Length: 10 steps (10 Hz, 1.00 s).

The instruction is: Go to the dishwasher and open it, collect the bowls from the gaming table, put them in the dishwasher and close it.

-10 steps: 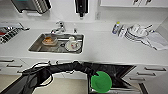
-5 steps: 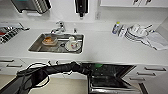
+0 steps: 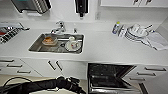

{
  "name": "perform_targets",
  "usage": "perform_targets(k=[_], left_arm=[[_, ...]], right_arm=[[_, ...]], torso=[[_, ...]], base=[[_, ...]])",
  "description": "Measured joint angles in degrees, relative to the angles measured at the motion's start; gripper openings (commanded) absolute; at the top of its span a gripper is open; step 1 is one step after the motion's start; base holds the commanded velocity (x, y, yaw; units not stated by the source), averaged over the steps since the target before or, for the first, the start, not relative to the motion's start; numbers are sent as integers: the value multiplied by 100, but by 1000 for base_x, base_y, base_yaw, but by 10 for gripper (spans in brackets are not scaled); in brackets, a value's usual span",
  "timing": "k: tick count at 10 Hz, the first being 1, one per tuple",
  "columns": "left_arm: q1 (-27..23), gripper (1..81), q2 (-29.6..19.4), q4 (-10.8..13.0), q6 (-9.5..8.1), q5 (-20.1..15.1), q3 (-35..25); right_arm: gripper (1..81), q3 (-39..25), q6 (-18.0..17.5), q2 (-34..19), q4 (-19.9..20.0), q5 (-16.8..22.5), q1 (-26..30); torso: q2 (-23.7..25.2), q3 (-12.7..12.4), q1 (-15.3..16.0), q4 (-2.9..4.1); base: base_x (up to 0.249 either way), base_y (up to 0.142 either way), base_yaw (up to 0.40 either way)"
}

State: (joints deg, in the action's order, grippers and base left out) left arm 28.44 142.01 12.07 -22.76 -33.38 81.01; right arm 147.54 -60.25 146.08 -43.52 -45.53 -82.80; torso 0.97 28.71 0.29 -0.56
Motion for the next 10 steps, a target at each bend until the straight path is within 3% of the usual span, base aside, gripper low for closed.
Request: perform_targets(k=[5,8,10], left_arm=[[1755,811,-670,1108,0,63,-596],[2459,811,-692,1703,0,218,-621],[2767,811,-579,1932,7,323,-301]], right_arm=[[10,-85,-1674,-471,-1187,-127,1215],[10,-118,-2325,-1044,-1613,-684,1517],[10,-74,-2581,-1498,-1707,-1168,1596]], torso=[[0,0,0,0],[0,0,0,0],[0,0,0,0]], base=[[0,0,0],[0,0,0],[0,0,0]])
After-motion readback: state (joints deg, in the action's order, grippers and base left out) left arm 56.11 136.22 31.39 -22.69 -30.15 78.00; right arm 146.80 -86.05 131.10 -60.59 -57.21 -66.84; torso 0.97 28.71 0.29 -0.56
